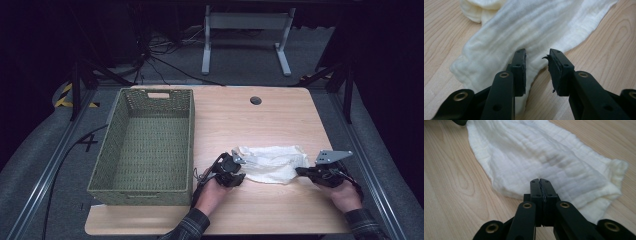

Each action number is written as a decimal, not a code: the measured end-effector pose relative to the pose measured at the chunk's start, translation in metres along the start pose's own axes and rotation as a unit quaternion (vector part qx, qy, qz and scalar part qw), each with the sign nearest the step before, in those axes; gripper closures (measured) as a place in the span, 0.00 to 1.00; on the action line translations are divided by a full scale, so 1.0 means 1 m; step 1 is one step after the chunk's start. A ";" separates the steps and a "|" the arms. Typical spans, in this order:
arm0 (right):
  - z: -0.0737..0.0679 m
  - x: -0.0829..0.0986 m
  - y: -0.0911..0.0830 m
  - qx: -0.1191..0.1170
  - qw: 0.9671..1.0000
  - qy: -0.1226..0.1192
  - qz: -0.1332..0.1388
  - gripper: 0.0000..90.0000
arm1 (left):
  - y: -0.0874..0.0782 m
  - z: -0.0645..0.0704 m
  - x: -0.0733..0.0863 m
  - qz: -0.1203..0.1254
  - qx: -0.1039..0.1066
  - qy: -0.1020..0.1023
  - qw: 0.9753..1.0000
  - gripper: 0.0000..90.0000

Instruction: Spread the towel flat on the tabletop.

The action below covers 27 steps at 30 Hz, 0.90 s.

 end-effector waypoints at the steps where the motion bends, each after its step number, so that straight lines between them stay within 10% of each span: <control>1: 0.000 0.001 -0.003 0.001 1.000 0.003 0.004 1.00 | 0.000 0.000 0.000 0.001 0.001 0.000 1.000 0.75; 6: 0.005 -0.003 -0.015 0.002 0.999 0.017 0.042 1.00 | 0.000 -0.001 0.000 0.001 0.006 -0.005 1.000 0.75; 19: -0.002 0.016 -0.009 0.011 0.999 0.023 -0.024 0.79 | 0.000 -0.002 0.000 0.001 0.008 -0.002 1.000 0.75; 27: -0.002 0.023 -0.011 -0.011 0.998 0.047 -0.034 0.95 | -0.001 -0.003 0.000 -0.001 0.010 -0.003 1.000 0.75</control>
Point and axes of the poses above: each handheld gripper's, and its own axes: y roughly forward along the jaws, x roughly out of its underside, z roughly to its right, the point moved 3 cm from there along y, roughly forward along the jaws, and after that the axes turned 5 degrees about -y, right-handed, at the moved point
